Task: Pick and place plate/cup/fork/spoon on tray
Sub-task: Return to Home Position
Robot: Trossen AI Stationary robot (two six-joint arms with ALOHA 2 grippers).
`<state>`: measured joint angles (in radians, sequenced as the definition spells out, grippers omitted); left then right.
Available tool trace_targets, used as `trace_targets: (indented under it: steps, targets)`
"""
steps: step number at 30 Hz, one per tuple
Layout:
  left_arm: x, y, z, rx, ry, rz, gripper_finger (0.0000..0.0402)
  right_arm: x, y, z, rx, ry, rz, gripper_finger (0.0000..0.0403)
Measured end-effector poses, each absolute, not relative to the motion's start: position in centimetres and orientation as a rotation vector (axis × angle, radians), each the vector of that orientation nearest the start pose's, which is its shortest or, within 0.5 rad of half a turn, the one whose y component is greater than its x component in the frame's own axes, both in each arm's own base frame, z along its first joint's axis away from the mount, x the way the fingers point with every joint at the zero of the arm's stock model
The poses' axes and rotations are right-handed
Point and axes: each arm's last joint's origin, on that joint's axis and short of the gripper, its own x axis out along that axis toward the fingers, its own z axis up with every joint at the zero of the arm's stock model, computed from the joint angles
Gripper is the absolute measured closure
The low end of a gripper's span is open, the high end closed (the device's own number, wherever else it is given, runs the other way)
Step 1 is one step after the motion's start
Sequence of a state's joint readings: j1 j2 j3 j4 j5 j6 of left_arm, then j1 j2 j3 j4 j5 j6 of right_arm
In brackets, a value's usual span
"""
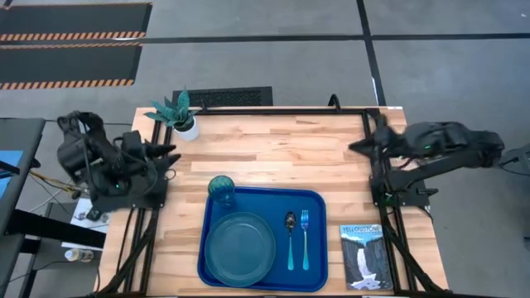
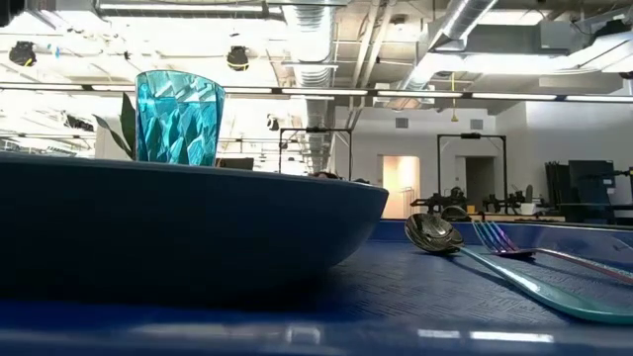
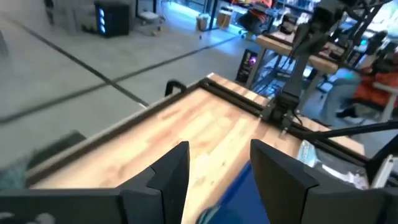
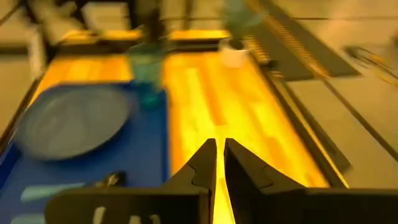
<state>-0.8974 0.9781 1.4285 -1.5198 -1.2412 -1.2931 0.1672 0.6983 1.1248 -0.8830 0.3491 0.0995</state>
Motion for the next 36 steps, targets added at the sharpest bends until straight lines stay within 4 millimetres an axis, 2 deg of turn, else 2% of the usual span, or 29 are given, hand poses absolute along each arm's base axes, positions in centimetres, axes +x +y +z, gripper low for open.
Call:
trace_targets:
  steps: [3,8,12,16,23,27,30,33,36]
  targets:
    - [7.5,-5.0,39.0,-0.374,0.195,0.53,0.0244,8.1,0.3,39.0,0.049,0.375,-0.249,0.0347]
    - [5.7,-2.9,34.8,-0.428,0.145,0.512,0.0244,6.0,0.3,37.5,0.093,0.208,-0.136,0.0347]
    - [4.7,-1.8,31.9,-0.482,0.128,0.468,0.0244,5.7,0.2,34.0,0.123,0.144,-0.125,0.0347]
    - [3.8,-0.6,29.8,-0.512,0.112,0.444,0.0244,5.8,0.3,31.2,0.185,0.047,-0.116,0.0347]
    - [3.4,0.0,26.1,-0.514,0.071,0.456,0.0244,6.6,0.5,26.6,0.24,-0.071,-0.082,0.0347]
    - [3.0,0.5,24.4,-0.582,0.049,0.437,0.0254,5.7,0.2,26.2,0.286,-0.153,-0.082,0.0347]
    - [2.9,0.7,23.3,-0.649,0.042,0.401,0.0275,5.6,0.2,26.4,0.288,-0.149,-0.092,0.0347]
    - [3.0,0.3,22.4,-0.722,0.012,0.369,0.0299,5.5,0.2,27.0,0.285,-0.177,-0.089,0.0347]
    - [3.5,-0.6,21.1,-0.799,-0.01,0.341,0.0322,5.8,0.2,26.0,0.271,-0.116,-0.095,0.0347]
